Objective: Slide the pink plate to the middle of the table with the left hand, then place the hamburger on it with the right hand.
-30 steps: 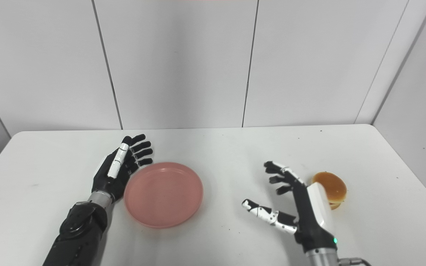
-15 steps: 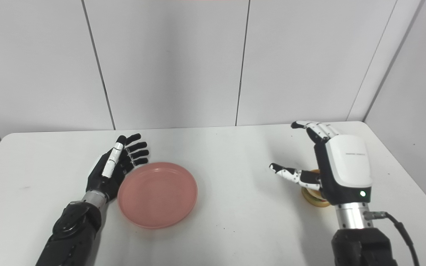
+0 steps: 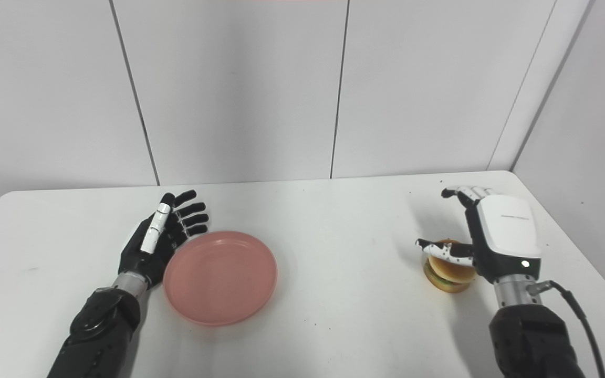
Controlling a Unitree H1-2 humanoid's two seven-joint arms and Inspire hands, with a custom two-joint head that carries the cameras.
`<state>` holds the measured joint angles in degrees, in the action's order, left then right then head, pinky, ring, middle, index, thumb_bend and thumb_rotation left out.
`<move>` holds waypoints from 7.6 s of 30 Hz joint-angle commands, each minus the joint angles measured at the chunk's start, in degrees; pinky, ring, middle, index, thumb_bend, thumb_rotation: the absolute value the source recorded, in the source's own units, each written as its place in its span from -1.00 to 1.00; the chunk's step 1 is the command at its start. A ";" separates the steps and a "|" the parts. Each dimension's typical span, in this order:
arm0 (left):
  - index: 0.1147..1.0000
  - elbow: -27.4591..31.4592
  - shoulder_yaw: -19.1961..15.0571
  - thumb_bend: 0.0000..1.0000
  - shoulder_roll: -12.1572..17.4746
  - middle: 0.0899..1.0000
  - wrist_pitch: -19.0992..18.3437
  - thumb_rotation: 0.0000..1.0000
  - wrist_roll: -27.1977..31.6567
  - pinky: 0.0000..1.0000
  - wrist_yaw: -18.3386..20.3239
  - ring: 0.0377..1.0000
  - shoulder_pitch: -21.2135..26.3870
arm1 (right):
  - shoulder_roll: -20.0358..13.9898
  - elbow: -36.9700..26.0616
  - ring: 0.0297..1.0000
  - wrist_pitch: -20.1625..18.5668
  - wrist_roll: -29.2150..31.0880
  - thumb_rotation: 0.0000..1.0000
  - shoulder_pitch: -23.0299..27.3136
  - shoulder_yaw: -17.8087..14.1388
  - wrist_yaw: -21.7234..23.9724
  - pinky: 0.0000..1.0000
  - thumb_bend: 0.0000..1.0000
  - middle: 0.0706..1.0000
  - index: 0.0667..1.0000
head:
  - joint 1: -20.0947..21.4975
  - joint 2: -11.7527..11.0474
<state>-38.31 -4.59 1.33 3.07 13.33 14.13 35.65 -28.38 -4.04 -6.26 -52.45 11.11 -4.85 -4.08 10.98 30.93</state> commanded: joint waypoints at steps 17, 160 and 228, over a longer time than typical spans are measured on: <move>0.42 2.69 -0.07 0.44 0.28 0.36 -3.54 0.45 0.38 0.31 0.12 0.35 -0.44 | -0.61 10.22 0.39 1.62 5.80 -0.35 3.95 5.56 -2.16 0.29 0.43 0.37 0.29 | -0.47 0.75; 0.54 -5.68 1.97 0.50 -4.42 0.38 1.49 0.51 -3.53 0.25 -2.24 0.35 3.51 | 19.99 15.62 0.35 29.33 13.01 1.00 19.32 23.17 -11.10 0.20 0.50 0.41 0.33 | -14.49 2.60; 1.00 5.80 2.80 0.49 -6.15 1.00 3.64 0.82 -13.45 1.00 -20.48 1.00 -2.24 | 29.50 29.17 0.83 11.95 54.77 1.00 17.30 -0.62 -5.74 0.86 0.46 0.85 0.80 | -14.19 3.67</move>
<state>-33.44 -1.93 -4.02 5.15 -0.20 -5.90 33.09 1.50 25.32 7.12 1.93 27.07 -5.01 -10.17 -3.16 34.63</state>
